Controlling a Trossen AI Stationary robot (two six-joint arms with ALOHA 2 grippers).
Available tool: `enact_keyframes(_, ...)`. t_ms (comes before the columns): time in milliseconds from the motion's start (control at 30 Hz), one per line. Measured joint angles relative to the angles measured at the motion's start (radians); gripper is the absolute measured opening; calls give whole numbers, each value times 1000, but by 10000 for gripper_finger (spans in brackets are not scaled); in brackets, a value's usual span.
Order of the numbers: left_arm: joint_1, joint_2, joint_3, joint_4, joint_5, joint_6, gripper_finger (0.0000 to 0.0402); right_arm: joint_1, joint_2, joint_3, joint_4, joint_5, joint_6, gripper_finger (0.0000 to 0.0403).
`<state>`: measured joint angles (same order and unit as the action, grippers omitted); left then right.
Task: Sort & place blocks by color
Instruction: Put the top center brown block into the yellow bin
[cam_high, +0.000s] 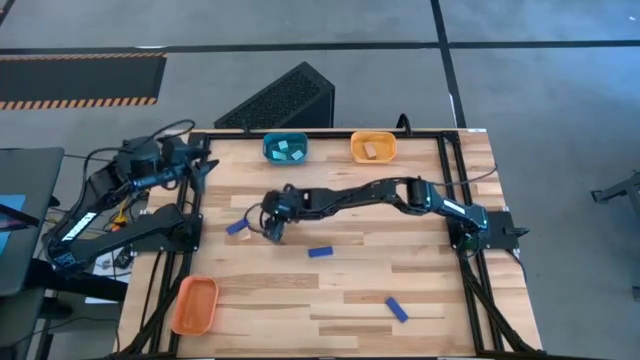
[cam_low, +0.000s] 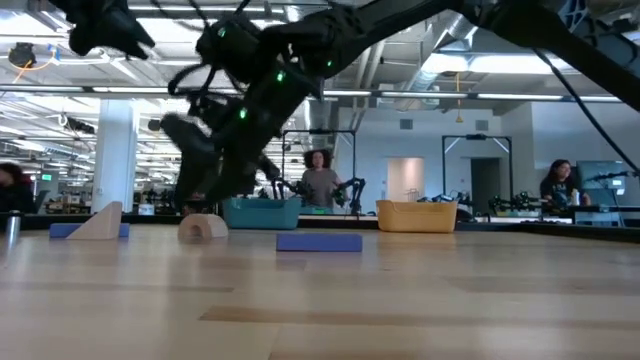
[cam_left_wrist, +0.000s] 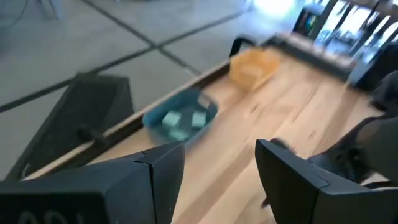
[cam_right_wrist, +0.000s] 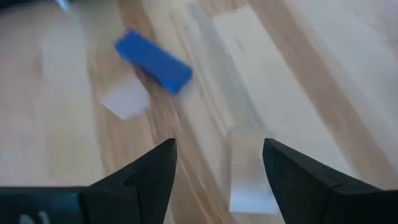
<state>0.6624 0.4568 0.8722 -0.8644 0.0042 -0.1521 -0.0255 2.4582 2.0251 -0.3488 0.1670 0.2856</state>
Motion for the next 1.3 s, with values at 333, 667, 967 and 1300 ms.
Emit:
enact_keyframes(333,0,43,-61,79,-45,39,187,4,37,3,-5,78,54,252)
enact_keyframes(667,-1,131,-61,250,-12,25,187,1,-44,-2,-66,100,-20,214)
enact_keyframes(967,-1,209,-61,249,46,-28,187,-33,-25,-1,-76,78,-78,269)
enact_keyframes(1300,1,183,21,336,8,66,187,-54,29,2,-187,-24,10,254)
